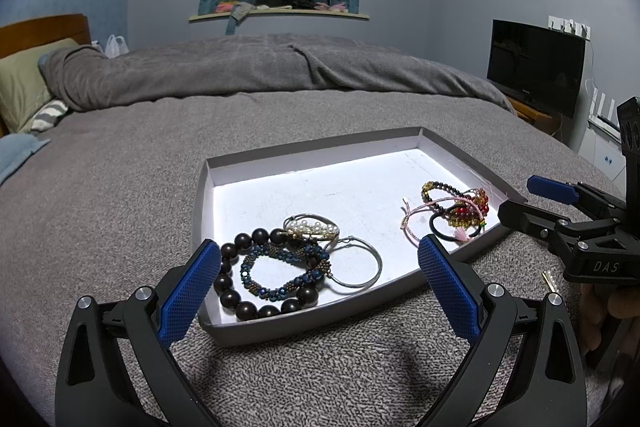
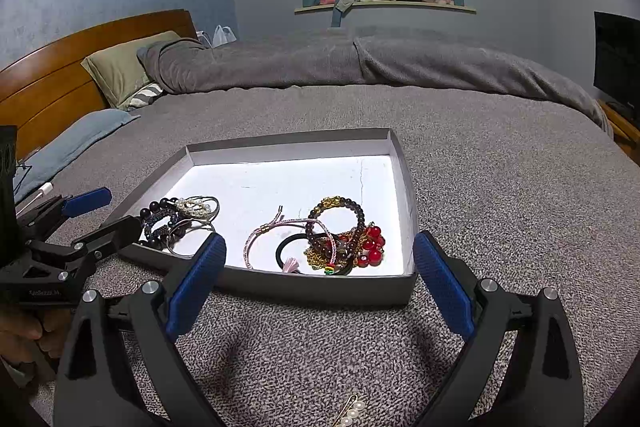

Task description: Organize jewelry

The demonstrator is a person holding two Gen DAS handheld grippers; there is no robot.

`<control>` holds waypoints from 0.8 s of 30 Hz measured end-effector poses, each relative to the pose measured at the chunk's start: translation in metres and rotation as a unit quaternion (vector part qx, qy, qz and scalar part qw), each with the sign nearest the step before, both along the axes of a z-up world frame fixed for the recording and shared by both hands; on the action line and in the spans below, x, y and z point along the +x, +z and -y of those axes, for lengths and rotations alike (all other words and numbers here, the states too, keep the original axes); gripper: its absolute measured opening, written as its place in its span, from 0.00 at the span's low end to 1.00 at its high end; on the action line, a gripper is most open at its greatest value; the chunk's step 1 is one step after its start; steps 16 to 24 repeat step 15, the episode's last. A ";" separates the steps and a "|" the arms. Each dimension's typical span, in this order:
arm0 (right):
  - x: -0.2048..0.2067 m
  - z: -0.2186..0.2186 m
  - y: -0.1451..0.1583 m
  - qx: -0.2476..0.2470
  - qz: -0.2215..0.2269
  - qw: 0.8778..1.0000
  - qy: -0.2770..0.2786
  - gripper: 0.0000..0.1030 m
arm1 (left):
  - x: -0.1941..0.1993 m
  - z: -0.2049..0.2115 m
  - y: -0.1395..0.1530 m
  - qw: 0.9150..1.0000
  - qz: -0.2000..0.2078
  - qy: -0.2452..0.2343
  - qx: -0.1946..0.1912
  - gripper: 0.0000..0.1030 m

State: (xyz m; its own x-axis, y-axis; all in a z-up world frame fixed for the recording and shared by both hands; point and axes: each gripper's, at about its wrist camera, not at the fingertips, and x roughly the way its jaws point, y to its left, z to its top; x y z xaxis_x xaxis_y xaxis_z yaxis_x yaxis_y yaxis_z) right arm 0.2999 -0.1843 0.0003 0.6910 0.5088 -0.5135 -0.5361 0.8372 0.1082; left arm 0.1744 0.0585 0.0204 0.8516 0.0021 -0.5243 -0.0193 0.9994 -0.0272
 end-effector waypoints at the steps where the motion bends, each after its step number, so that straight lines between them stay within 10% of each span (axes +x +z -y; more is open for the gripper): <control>1: 0.000 0.000 0.000 0.000 0.000 1.000 0.000 0.91 | 0.000 0.000 0.000 1.000 -0.001 0.000 0.000 0.95; 24: 0.000 0.000 0.000 0.000 0.000 1.000 0.000 0.91 | -0.002 -0.001 0.001 1.000 0.000 -0.002 -0.001 0.95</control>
